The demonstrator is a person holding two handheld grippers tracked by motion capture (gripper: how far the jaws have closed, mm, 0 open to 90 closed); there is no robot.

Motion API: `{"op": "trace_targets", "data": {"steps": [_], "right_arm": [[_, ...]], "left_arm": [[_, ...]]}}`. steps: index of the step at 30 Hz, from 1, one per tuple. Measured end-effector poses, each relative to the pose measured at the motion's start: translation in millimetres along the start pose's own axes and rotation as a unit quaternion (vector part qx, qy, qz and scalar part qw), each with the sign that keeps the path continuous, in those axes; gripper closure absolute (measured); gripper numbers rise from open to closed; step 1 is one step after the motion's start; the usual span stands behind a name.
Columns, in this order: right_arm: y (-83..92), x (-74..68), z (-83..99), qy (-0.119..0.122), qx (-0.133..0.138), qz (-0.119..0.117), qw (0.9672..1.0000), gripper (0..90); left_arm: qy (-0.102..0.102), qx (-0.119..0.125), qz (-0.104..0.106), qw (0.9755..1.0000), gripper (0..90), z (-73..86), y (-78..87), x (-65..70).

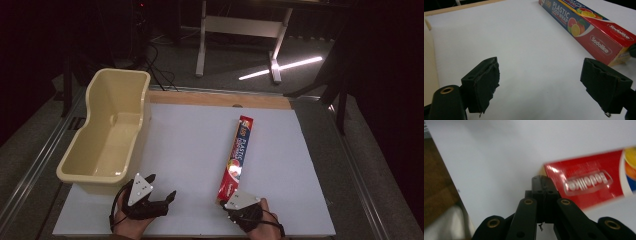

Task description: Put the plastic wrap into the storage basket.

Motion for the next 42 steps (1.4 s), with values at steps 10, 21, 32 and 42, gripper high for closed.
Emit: {"op": "trace_targets", "data": {"steps": [10, 21, 32, 42], "right_arm": [[-21.1, -15.1, -12.4, 0.008, 0.028, 0.016, 0.9995, 90.0], [-41.1, -16.0, -13.9, 0.006, -0.003, 0.099, 0.9951, 90.0], [2.2, 36.1, 18.1, -0.070, -0.032, 0.151, 0.9856, 90.0], [21.3, 73.7, 36.8, -0.127, -0.047, 0.173, 0.9755, 90.0]], "left_arm": [[-0.001, -0.002, 0.004, 1.0000, 15.5, 0.4, -3.0, 2.5], [0.003, 0.005, 0.004, 1.0000, 15.5, -1.0, 1.0, 0.1], [0.002, -0.001, 0.006, 1.0000, 15.5, 0.5, -2.9, 2.4], [0.005, 0.000, 0.006, 1.0000, 15.5, 0.6, -1.8, 0.9]]}}
Point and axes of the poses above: each handheld gripper's, and its own axes: y roughly backward along the jaws, z roughly out of its underside, x roughly to its right, the point moved 6 cm from there along -y, roughly forward along the jaws, and after that the axes turned 13 degrees about x, right-handed, at the moved point
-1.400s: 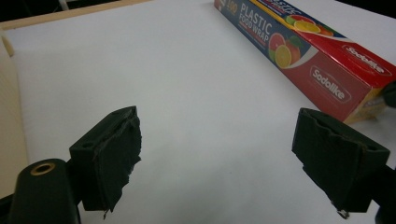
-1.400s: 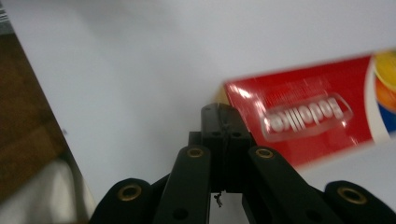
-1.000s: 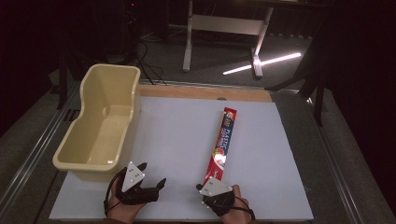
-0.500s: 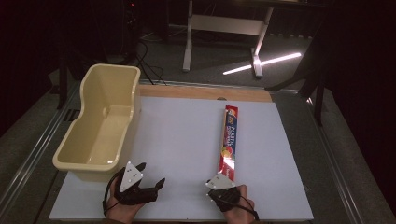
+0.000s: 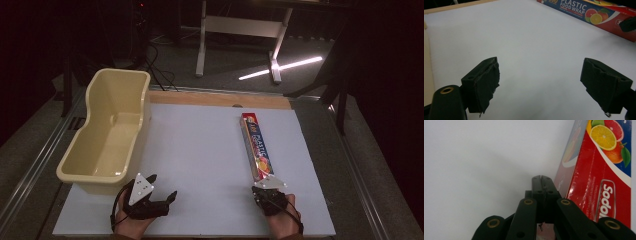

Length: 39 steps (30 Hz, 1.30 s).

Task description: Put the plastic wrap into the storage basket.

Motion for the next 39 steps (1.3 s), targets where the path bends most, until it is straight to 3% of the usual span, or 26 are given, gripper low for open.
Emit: {"op": "trace_targets", "data": {"steps": [1, 2, 3, 4, 10, 13, 16, 18, 22, 24, 30, 36, 39], "right_arm": [[0.0, 0.0, 0.0, 0.000, 0.000, 0.000, 1.0000, 90.0], [0.3, 0.3, -3.9, -0.023, 0.008, -0.039, 0.9989, 86.9], [0.3, 0.3, -3.9, -0.023, 0.008, -0.039, 0.9989, 86.9], [1.4, 1.9, -12.3, -0.040, 0.026, -0.065, 0.9967, 84.4], [-2.8, 16.3, -33.6, -0.041, 0.041, -0.060, 0.9965, 72.2], [-12.1, 30.4, -43.5, -0.049, 0.026, -0.056, 0.9969, 62.5], [-22.7, 49.2, -56.3, -0.057, 0.022, -0.037, 0.9974, 51.6], [-25.0, 52.9, -58.7, -0.060, 0.018, -0.033, 0.9975, 48.3], [-43.6, 75.0, -74.3, -0.073, -0.007, -0.015, 0.9972, 34.9], [-55.0, 81.6, -77.3, -0.084, -0.039, -0.020, 0.9955, 27.6], [-84.3, 96.0, -82.6, -0.089, -0.104, -0.019, 0.9905, 24.2], [-102.7, 98.5, -83.9, -0.078, -0.176, -0.024, 0.9811, 24.8], [-112.1, 100.3, -81.3, -0.090, -0.202, -0.023, 0.9750, 26.9]], "left_arm": [[0.000, 0.000, 0.000, 1.0000, 15.5, 0.0, 0.0, 0.0], [0.000, 0.000, 0.000, 1.0000, 15.5, 0.1, -0.2, 0.2], [-0.001, -0.001, 0.001, 1.0000, 15.5, 0.2, -0.4, 0.3], [-0.002, -0.003, 0.001, 1.0000, 15.5, 0.6, -1.2, 0.7], [-0.002, -0.003, 0.001, 1.0000, 15.5, 0.6, -1.4, 1.0], [0.000, -0.003, 0.001, 1.0000, 15.5, 0.5, -0.7, 0.3], [0.001, -0.001, 0.000, 1.0000, 15.5, 0.3, -0.1, -0.3], [0.002, -0.002, 0.000, 1.0000, 15.5, 0.3, 0.0, -0.5], [0.000, -0.003, 0.001, 1.0000, 15.5, 0.3, -0.3, 0.1], [0.001, -0.003, 0.001, 1.0000, 15.5, 0.4, -0.6, 0.0], [0.003, -0.002, 0.000, 1.0000, 15.5, 0.4, 0.4, -0.9], [0.004, 0.000, 0.000, 1.0000, 15.5, 0.0, 1.2, -1.0], [0.003, -0.001, 0.001, 1.0000, 15.5, 0.1, 1.1, -1.1]]}}
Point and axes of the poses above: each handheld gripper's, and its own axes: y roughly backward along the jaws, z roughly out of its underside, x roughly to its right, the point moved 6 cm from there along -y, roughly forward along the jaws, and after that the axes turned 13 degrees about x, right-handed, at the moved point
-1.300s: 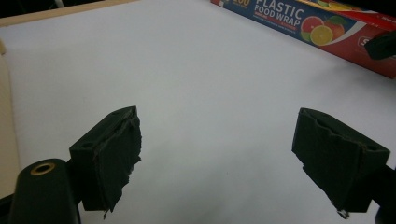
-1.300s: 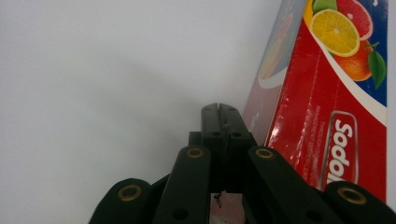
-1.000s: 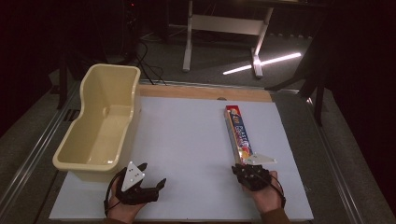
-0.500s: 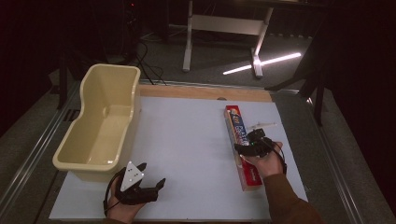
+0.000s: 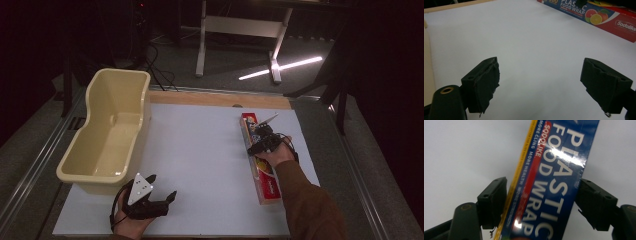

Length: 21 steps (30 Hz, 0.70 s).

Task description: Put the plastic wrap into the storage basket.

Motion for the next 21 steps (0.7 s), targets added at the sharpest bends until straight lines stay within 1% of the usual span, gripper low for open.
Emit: {"op": "trace_targets", "data": {"steps": [2, 3, 4, 6, 10, 13, 15, 16, 18, 21], "right_arm": [[-6.2, -0.5, 0.1, -0.011, -0.019, -0.008, 0.9997, 29.2], [-9.1, -1.3, 0.0, -0.011, -0.031, -0.002, 0.9995, 30.0], [-10.4, -1.3, -0.3, -0.012, -0.037, 0.001, 0.9992, 30.9], [-12.6, -0.7, -0.1, -0.034, -0.061, 0.000, 0.9975, 31.9], [-16.0, 0.7, 0.1, -0.072, -0.087, -0.004, 0.9936, 34.0], [-13.4, 0.2, -1.3, -0.081, -0.095, 0.011, 0.9921, 39.1], [-12.5, 0.5, -1.3, -0.088, -0.096, 0.012, 0.9915, 40.2], [-11.8, 0.7, -1.4, -0.094, -0.097, 0.009, 0.9907, 40.6], [-11.1, -0.3, -1.5, -0.099, -0.097, 0.000, 0.9903, 41.4], [-9.2, -6.3, -1.7, -0.096, -0.096, -0.016, 0.9906, 41.9]], "left_arm": [[0.000, 0.000, 0.000, 1.0000, 15.5, 0.0, -0.2, 0.1], [0.000, -0.001, 0.000, 1.0000, 15.5, 0.1, -0.2, 0.0], [0.000, -0.001, 0.000, 1.0000, 15.5, 0.2, -0.4, 0.0], [0.000, 0.000, 0.000, 1.0000, 15.5, 0.1, -0.2, 0.0], [0.001, 0.000, 0.000, 1.0000, 15.5, 0.2, 0.1, 0.1], [0.002, 0.000, 0.000, 1.0000, 15.5, 0.3, 0.2, -0.2], [0.002, 0.000, 0.000, 1.0000, 15.5, 0.2, 0.0, -0.3], [0.002, 0.000, 0.000, 1.0000, 15.5, 0.1, -0.1, -0.4], [0.002, 0.000, 0.000, 1.0000, 15.5, 0.0, -0.3, -0.4], [0.003, 0.000, -0.001, 1.0000, 15.5, 0.2, -0.9, -0.4]]}}
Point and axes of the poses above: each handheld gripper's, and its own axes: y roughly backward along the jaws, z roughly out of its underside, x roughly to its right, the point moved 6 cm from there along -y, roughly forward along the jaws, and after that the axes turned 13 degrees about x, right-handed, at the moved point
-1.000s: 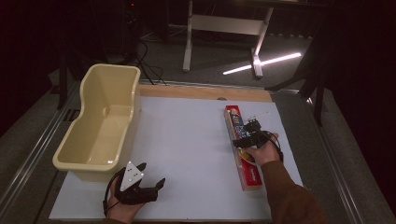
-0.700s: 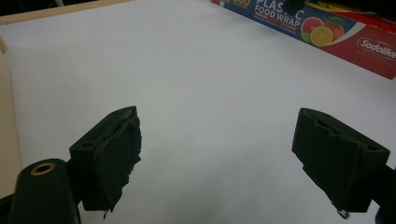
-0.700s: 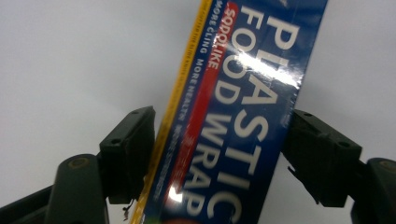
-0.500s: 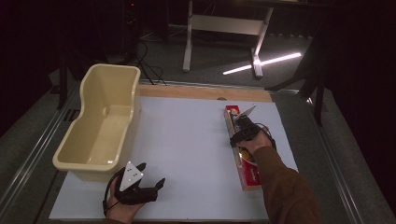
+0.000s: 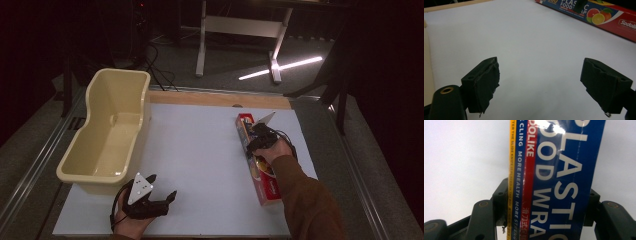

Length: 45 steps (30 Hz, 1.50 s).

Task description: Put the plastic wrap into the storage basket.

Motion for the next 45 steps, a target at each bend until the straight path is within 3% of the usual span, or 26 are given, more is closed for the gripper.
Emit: {"op": "trace_targets", "data": {"steps": [2, 10, 20, 25, 31, 38, 45], "right_arm": [[0.9, -2.3, -0.1, 0.000, 0.002, -0.003, 1.0000, 41.9], [18.5, -19.4, -9.7, -0.031, 0.022, -0.069, 0.9969, 42.2], [40.3, -47.8, -20.6, -0.056, 0.045, -0.167, 0.9833, 42.2], [48.6, -63.0, -27.1, -0.066, 0.060, -0.207, 0.9743, 42.2], [55.5, -79.2, -34.1, -0.074, 0.073, -0.232, 0.9672, 42.2], [62.9, -101.3, -42.4, -0.085, 0.084, -0.269, 0.9558, 42.2], [74.4, -123.7, -52.5, -0.081, 0.097, -0.288, 0.9491, 42.2]], "left_arm": [[0.000, 0.000, 0.000, 1.0000, 15.5, 0.0, 0.0, 0.0], [0.000, 0.002, 0.000, 1.0000, 15.6, -0.5, 1.0, 0.0], [-0.002, 0.002, 0.001, 1.0000, 15.7, -0.5, 0.5, 1.2], [-0.003, 0.003, 0.002, 1.0000, 15.7, -0.7, 0.7, 1.8], [-0.003, 0.004, 0.002, 1.0000, 15.7, -0.9, 1.0, 1.6], [-0.002, 0.005, 0.003, 1.0000, 15.7, -0.8, 0.7, 2.6], [-0.002, 0.006, 0.005, 1.0000, 15.7, -0.6, 0.6, 3.3]]}}
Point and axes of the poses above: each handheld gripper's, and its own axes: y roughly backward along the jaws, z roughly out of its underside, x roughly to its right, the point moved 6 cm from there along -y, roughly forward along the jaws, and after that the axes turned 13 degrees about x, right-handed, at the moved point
